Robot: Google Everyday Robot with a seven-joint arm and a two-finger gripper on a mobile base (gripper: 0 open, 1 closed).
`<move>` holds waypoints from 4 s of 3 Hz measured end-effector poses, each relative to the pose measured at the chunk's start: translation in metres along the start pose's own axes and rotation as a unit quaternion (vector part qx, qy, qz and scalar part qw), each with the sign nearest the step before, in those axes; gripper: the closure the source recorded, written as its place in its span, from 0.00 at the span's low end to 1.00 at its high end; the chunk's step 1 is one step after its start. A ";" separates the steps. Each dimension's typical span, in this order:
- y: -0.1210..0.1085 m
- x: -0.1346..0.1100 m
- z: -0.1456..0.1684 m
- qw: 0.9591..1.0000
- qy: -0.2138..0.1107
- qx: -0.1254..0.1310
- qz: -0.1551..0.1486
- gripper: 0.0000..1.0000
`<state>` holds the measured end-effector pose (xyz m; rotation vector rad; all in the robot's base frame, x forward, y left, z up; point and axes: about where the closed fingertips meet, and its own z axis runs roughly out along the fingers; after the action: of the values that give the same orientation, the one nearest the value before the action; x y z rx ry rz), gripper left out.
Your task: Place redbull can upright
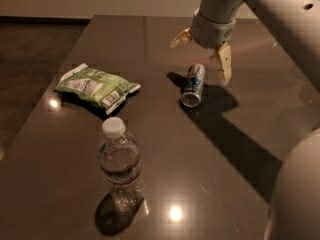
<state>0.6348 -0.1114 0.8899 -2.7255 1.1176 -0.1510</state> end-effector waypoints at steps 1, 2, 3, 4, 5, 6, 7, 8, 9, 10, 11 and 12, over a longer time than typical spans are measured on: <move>-0.006 -0.001 0.009 0.999 0.011 -0.020 -0.048 0.00; -0.008 -0.003 0.019 0.993 0.023 -0.047 -0.102 0.00; -0.006 -0.003 0.025 0.989 0.024 -0.067 -0.127 0.00; -0.003 -0.003 0.033 0.986 0.019 -0.087 -0.142 0.16; -0.001 -0.002 0.040 0.984 0.011 -0.097 -0.150 0.40; -0.003 0.000 0.042 0.983 0.006 -0.097 -0.154 0.63; -0.011 0.004 0.028 0.985 0.016 -0.071 -0.154 0.87; -0.022 0.008 0.001 0.986 0.026 -0.028 -0.160 1.00; -0.031 0.009 -0.022 0.983 0.036 0.017 -0.182 1.00; -0.031 0.009 -0.022 0.983 0.036 0.017 -0.182 1.00; -0.035 0.011 -0.027 0.979 0.046 0.027 -0.197 1.00; -0.043 0.017 -0.039 0.968 0.059 0.059 -0.237 1.00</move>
Offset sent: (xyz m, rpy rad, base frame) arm -0.0038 0.0055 -0.0195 -0.2090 0.0531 0.2648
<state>0.6698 -0.0991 0.9380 -2.8505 0.4386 -0.4367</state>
